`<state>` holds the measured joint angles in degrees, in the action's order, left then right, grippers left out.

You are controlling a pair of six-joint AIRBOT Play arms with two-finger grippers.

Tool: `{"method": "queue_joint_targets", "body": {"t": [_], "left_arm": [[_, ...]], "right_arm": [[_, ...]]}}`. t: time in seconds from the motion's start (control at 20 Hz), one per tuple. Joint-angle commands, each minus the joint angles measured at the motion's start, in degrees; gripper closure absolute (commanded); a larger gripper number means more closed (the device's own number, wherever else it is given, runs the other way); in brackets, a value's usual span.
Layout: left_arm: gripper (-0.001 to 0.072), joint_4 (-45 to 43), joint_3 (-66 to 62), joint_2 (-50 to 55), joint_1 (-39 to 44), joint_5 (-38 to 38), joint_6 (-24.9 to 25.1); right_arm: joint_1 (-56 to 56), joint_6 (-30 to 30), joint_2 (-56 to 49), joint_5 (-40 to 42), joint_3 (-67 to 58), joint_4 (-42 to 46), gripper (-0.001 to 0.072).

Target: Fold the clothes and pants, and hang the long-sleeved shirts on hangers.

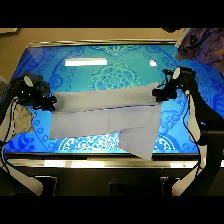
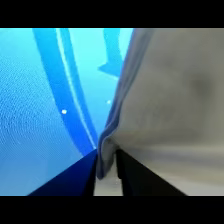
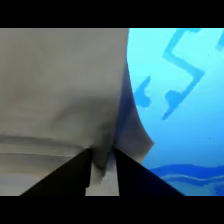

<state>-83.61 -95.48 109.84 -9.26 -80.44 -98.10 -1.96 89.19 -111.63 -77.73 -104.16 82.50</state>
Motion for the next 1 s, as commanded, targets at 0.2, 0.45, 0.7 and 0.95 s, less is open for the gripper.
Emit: {"method": "queue_joint_targets", "body": {"t": [0.2,0.45,0.7,0.95], "left_arm": [[-0.0004,-7.4,-7.0,-1.2,-0.1,-4.9,-0.1],[-0.0004,-10.8,-7.4,-11.0,-3.6,-5.5,-0.5],[-0.0004,-6.0,5.6,-22.6,-9.4,-4.3,-0.5],[-0.0004,-4.4,18.3,-30.3,-10.8,-1.5,-0.6]], "right_arm": [[-1.3,1.7,4.4,-3.6,0.0,-2.3,0.0178],[-11.6,-0.8,15.2,-5.2,1.6,-9.9,0.0180],[-23.2,-8.0,28.1,-4.6,29.9,-24.0,0.0180],[-23.5,-14.7,37.5,0.4,59.4,-30.9,0.0180]]}}
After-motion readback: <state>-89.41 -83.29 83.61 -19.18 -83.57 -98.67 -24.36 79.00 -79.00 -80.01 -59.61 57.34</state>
